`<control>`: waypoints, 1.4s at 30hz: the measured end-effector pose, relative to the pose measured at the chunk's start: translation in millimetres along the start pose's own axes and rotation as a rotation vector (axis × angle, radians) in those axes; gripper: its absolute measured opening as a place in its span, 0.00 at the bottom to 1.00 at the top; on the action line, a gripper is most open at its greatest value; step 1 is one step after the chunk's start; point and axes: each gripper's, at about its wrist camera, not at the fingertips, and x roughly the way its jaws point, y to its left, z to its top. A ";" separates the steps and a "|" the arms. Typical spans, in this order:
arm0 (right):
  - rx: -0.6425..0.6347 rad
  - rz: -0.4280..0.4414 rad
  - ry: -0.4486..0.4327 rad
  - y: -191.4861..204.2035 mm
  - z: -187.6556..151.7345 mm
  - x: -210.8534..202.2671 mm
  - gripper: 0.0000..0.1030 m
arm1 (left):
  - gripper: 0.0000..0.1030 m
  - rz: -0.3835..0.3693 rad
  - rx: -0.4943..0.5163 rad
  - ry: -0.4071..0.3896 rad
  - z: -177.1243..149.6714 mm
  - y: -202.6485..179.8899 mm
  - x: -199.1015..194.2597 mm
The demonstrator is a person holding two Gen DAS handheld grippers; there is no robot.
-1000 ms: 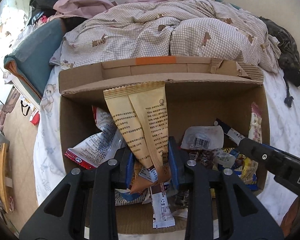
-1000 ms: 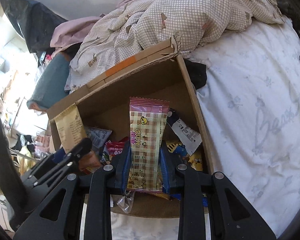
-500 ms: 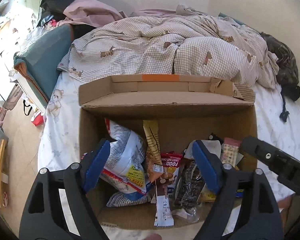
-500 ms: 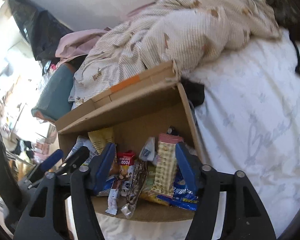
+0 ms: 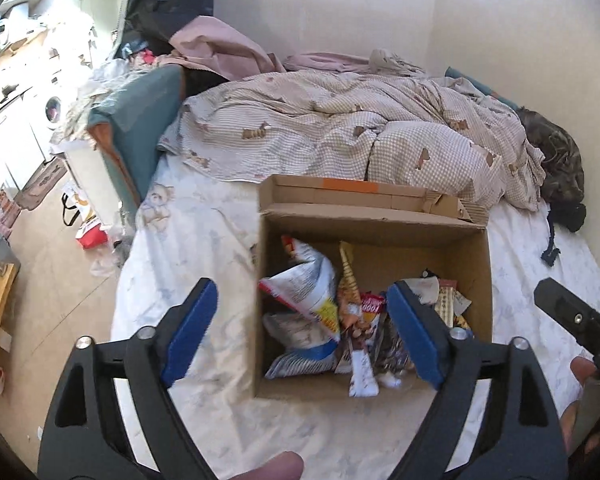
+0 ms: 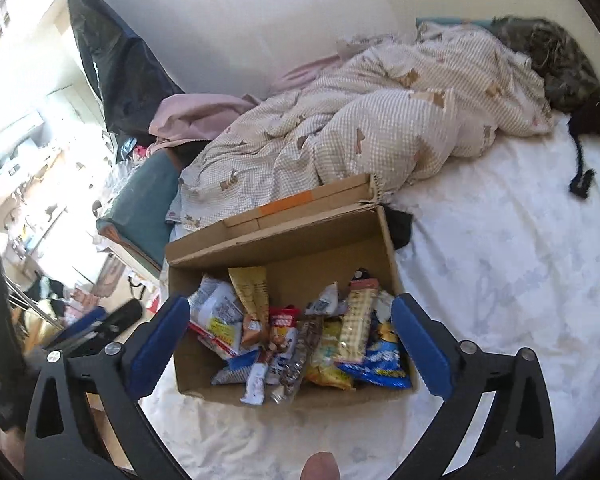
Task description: Organize snacks
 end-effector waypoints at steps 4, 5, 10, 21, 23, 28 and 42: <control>-0.007 -0.004 -0.012 3.8 -14.4 -17.8 1.00 | 0.94 0.010 -0.005 -0.012 -15.2 14.1 -20.4; -0.013 -0.010 -0.014 4.6 -17.3 -20.2 1.00 | 0.95 0.011 -0.001 -0.011 -21.0 17.9 -25.4; -0.043 -0.032 -0.014 10.4 -34.9 -31.3 1.00 | 1.00 0.012 0.017 -0.022 -45.4 32.1 -41.1; -0.132 -0.076 -0.050 30.3 -74.1 -57.7 1.00 | 1.00 0.022 0.023 -0.079 -87.2 45.0 -87.7; -0.150 -0.080 -0.068 34.8 -80.9 -63.0 1.00 | 1.00 0.014 0.033 -0.092 -92.1 42.0 -92.4; -0.160 -0.084 -0.081 39.7 -93.8 -68.0 1.00 | 1.00 0.008 0.030 -0.131 -97.5 39.3 -98.6; -0.237 -0.139 -0.099 58.3 -101.6 -52.2 1.00 | 1.00 0.009 0.022 -0.076 -102.0 35.0 -80.4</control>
